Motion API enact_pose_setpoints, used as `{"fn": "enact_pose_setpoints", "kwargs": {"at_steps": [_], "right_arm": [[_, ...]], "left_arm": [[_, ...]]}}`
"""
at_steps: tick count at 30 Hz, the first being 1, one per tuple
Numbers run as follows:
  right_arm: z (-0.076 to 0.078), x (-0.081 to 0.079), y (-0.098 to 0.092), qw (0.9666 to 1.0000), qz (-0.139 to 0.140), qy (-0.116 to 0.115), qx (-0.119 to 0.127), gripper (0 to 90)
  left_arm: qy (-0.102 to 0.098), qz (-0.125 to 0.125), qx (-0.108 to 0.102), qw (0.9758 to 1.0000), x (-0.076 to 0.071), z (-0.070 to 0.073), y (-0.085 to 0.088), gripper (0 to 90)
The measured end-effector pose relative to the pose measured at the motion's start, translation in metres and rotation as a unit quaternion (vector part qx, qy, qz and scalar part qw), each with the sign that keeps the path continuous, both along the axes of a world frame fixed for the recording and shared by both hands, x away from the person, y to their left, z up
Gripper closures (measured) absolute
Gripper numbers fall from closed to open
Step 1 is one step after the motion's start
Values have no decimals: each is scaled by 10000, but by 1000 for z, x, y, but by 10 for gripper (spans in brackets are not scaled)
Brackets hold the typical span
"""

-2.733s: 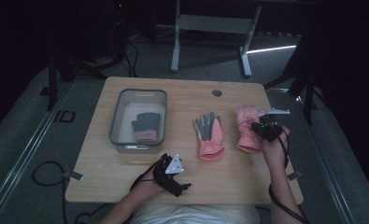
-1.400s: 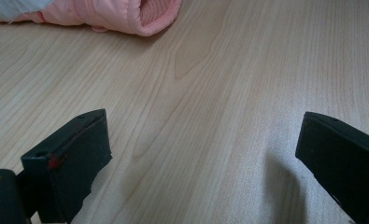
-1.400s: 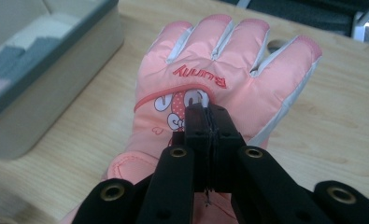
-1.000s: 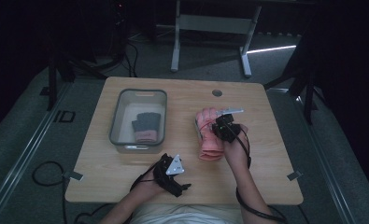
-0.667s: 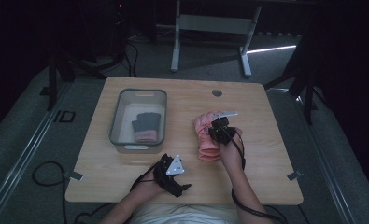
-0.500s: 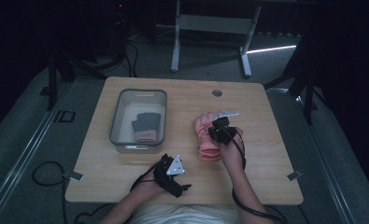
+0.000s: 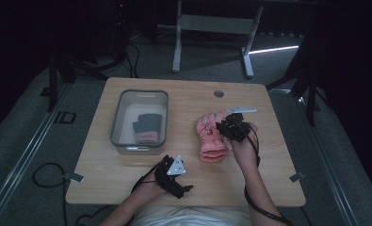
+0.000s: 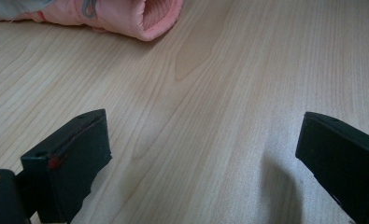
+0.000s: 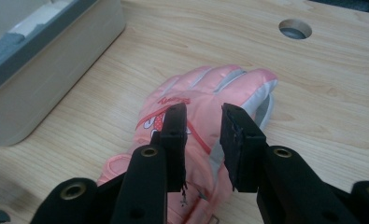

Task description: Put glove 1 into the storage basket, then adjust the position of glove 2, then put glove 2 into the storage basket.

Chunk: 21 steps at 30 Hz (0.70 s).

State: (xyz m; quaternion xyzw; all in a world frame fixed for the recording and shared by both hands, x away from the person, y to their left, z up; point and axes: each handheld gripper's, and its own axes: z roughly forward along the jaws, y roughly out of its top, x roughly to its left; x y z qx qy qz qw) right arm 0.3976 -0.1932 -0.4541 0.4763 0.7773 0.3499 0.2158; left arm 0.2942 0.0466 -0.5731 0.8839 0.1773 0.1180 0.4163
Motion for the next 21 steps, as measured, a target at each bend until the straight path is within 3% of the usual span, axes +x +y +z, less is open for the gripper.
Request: {"fn": "enact_pose_setpoints", "kwargs": {"at_steps": [12, 14, 15, 19, 21], "right_arm": [[3, -4, -14, 10000, 33, -75, -4, 703], [3, -3, -16, 9999, 54, -99, -12, 698], [3, -3, -18, 9999, 80, -103, 3, 693], [4, -3, -23, 9997, 146, -185, -34, 684], [6, -3, -27, 9992, 271, -290, -72, 682]], "left_arm": [[87, 65, -75, 9999, 1, 8, 1, 30], [107, 94, -68, 9999, 1, 14, 0, 30], [22, 176, -76, 9998, 1, 20, 0, 31], [-50, 379, -464, 9982, 4, 41, -1, 35], [30, 517, -339, 9981, 8, 57, -5, 55]]}}
